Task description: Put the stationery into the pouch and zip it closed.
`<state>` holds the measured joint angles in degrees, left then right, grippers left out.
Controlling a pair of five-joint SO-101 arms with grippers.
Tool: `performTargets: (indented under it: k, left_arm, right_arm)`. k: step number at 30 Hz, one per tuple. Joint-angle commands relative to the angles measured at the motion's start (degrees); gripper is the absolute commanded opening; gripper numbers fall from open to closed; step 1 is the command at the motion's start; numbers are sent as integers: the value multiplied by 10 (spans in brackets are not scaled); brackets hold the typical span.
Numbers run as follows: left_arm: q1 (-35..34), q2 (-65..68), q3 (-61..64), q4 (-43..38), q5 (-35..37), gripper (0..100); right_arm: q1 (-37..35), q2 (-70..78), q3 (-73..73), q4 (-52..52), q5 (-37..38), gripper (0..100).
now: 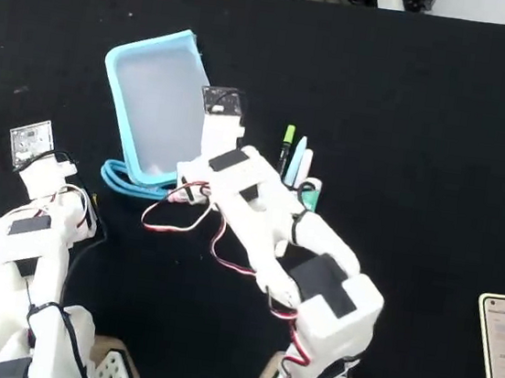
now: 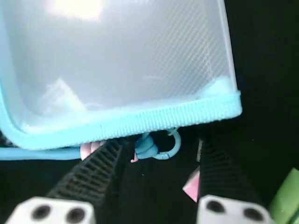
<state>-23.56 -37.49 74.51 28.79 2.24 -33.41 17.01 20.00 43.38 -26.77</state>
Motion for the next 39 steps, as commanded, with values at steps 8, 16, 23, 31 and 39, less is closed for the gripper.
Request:
performTargets:
  k: [8,16,23,31,39]
  left_arm:
    - [-4,1,-35,-6,7,166]
    - [-4,1,-34,-6,7,166]
    - [-4,1,-34,-6,7,166]
    - [-4,1,-34,-6,7,166]
    - [-4,1,-34,-6,7,166]
  right_arm:
    - [-6,60,-126,128,52,99]
    - [50,78,-231,295,221,13]
    - [97,18,-271,350,319,11]
    - [118,-95,-271,430,381,11]
    - [128,-148,-188,482,457,11]
